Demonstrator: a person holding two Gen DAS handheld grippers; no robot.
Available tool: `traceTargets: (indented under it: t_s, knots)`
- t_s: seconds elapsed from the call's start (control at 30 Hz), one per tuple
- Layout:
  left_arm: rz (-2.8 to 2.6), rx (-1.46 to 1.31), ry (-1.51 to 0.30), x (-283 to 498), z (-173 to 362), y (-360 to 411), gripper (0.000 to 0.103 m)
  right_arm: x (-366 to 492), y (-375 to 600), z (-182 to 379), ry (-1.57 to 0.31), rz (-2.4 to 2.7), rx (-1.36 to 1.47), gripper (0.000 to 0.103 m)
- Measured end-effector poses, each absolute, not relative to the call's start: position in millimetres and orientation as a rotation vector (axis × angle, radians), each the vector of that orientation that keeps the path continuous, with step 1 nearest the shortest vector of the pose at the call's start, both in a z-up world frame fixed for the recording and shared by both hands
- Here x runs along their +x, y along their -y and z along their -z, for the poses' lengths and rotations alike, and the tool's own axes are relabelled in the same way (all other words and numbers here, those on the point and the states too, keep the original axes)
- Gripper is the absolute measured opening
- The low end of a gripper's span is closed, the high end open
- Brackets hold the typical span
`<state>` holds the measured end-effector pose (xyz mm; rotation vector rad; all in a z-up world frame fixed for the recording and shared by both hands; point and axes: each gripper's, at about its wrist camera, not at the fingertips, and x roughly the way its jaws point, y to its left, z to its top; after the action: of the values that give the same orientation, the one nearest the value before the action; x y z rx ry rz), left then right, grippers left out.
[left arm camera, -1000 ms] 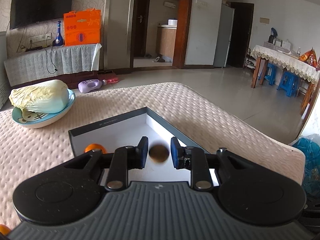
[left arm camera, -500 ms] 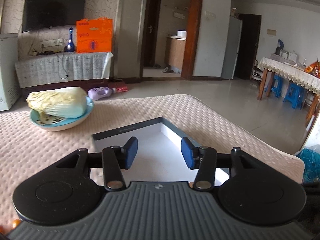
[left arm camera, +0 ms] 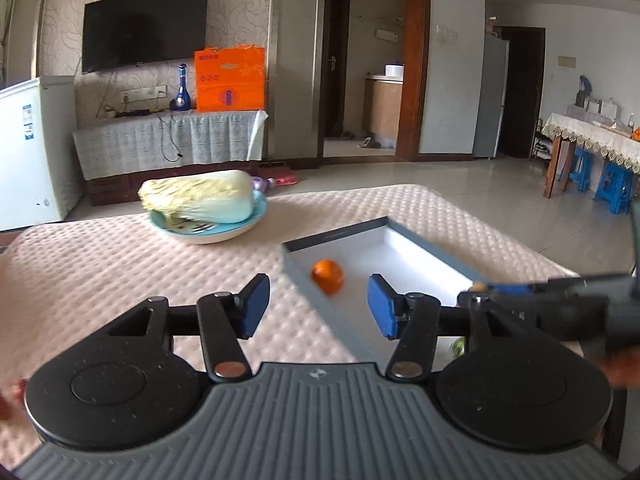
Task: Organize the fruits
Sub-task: 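Withdraw both open tools from the box back toward the fruits, then grasp the green lime with the left tool while the right tool grasps an orange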
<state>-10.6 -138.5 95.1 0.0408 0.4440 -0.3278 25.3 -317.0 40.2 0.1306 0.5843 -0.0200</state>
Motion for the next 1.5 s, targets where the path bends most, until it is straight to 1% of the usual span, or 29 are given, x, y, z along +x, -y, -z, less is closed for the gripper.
traceTargets:
  t_s: [0.07, 0.1, 0.13, 0.17, 0.2, 0.63, 0.9, 1.1, 1.27, 1.5]
  knots:
    - [0.312, 0.04, -0.452, -22, -94, 125, 0.061, 28, 317, -40, -0.579, 0.039, 0.138, 0.029]
    - [0.304, 0.037, -0.458, -28, -93, 118, 0.061, 29, 316, -39, -0.577, 0.048, 0.141, 0.031]
    - [0.297, 0.032, -0.465, -34, -93, 112, 0.061, 29, 316, -40, -0.57, 0.05, 0.147, 0.035]
    - [0.289, 0.026, -0.471, -40, -92, 106, 0.061, 28, 314, -41, -0.558, 0.048, 0.154, 0.047]
    - [0.282, 0.023, -0.476, -46, -91, 99, 0.061, 27, 312, -42, -0.546, 0.051, 0.155, 0.053]
    - [0.148, 0.012, -0.569, -101, -57, 36, 0.062, 19, 299, -53, -0.458, 0.015, 0.196, 0.053]
    - [0.088, 0.019, -0.609, -99, -41, 18, 0.062, 11, 280, -57, -0.436, -0.085, 0.116, 0.053]
    - [0.118, -0.007, -0.619, -92, -37, 23, 0.062, 3, 242, -52, -0.478, -0.283, 0.048, 0.052]
    - [0.148, 0.014, -0.63, -80, -29, 38, 0.062, 4, 203, -39, -0.543, -0.369, -0.127, 0.052]
    - [0.179, 0.049, -0.638, -60, -19, 50, 0.06, 16, 191, -34, -0.58, -0.369, -0.123, 0.052]
